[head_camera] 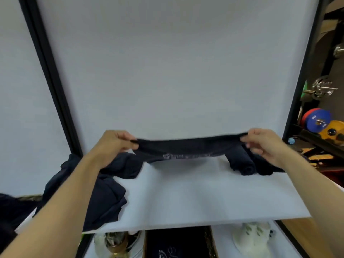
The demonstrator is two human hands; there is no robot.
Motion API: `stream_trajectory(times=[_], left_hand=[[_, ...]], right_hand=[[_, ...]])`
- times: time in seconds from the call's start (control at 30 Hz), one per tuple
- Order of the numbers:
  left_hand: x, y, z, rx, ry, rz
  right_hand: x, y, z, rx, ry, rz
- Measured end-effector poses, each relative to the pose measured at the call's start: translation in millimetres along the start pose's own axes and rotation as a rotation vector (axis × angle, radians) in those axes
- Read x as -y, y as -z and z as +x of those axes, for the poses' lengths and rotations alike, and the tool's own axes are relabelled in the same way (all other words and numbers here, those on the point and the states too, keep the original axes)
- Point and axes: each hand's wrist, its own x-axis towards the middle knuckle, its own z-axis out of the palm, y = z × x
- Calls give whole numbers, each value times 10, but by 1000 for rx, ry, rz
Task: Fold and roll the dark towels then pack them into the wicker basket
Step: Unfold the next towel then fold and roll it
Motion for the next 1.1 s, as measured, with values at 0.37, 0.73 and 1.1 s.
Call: stream_trajectory(times=[0.37,0.73,1.1], left_hand=[[892,-194,-178,139,292,-157],[1730,-665,1287,-213,446,99],[1665,-1533,886,151,-145,868]], right_hand=[[-609,-47,-134,193,-201,-226],[-1407,-563,1304,-124,-88,-880],[-1610,-1321,1190,257,336,-1109]])
